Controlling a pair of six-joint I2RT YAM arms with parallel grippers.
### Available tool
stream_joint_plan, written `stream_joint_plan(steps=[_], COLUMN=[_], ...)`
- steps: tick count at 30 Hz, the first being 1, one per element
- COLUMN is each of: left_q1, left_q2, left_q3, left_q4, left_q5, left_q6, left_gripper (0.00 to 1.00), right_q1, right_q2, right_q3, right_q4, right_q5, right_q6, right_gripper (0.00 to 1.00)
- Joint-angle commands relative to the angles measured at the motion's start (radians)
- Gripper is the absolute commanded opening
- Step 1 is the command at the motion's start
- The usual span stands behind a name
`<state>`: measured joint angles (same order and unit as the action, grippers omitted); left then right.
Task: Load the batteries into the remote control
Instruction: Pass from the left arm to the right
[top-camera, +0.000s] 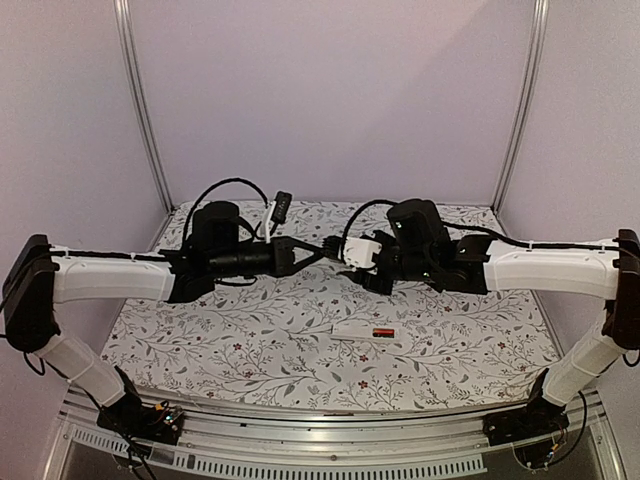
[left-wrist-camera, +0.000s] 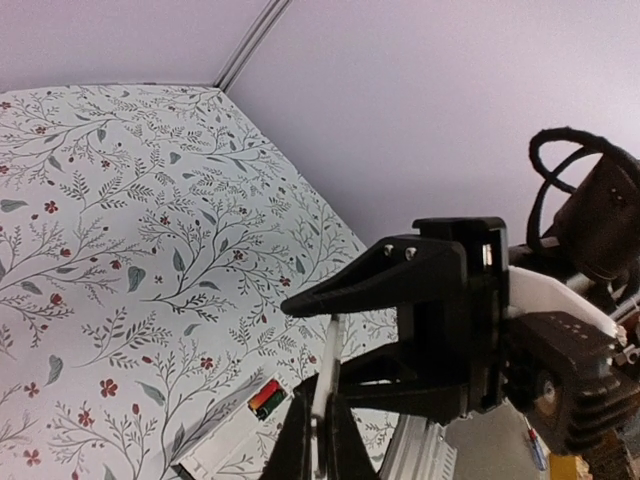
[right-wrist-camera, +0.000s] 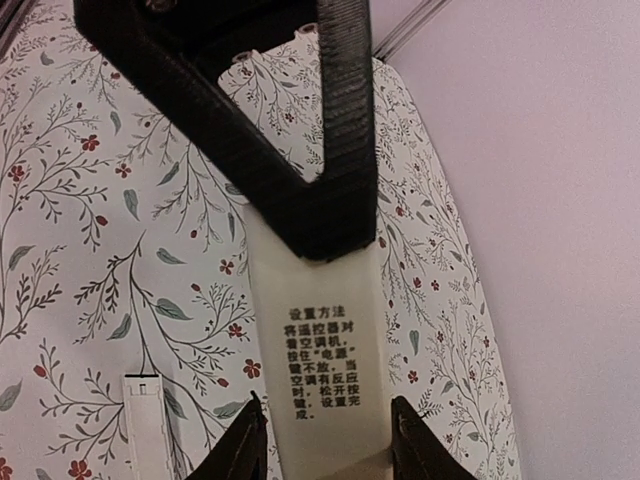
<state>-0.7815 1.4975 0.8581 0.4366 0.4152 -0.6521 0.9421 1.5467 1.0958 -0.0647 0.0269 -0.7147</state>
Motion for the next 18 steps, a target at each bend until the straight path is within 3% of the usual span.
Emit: stream_joint_plan(steps=[1, 5, 6, 8, 9, 12, 18], left_q1=[-0.007, -0.007, -0.006, -0.005, -0.005, -0.004, 0.0], left_q2=[0.016, 0.022, 0.024, 0.018, 0.009, -0.035, -0.132], left_q3=[0.022, 0.025, 0.027, 0.027, 0.02, -0.002, -0.085], left_q4=[-0.001, -0.003, -0.008, -0.019, -0.028, -0.054, -0.074], left_q5=[0.011, 0.012, 0.01, -0.01, -0.031, -0.135, -0.357], left_q6=[0.001, 0.005, 0.006, 0.026, 0.044, 0.125, 0.349], left_gripper=[0.0, 0.0, 0.12, 0.47, 0.59, 0.77, 0.81], right_q1=[0.005, 0.005, 0.005, 0.004, 0.003, -0.007, -0.053], right_q2=[-0.004, -0.01, -0.01, -0.008, -0.006, 0.0, 0.094], right_q3=[-0.015, -0.004, 0.002, 0.017, 0.024, 0.032, 0.053], right_q4=[0.009, -0.025, -0.044, -0.101, -0.133, -0.237, -0.423], right_q5=[0.019, 0.011, 0.005, -0.015, -0.053, -0.134, -0.249], right_q6=[-0.001, 0.018, 0.028, 0.057, 0.069, 0.117, 0.181], right_gripper=[0.37, 0.31, 0.3, 0.29, 0.29, 0.28, 0.3])
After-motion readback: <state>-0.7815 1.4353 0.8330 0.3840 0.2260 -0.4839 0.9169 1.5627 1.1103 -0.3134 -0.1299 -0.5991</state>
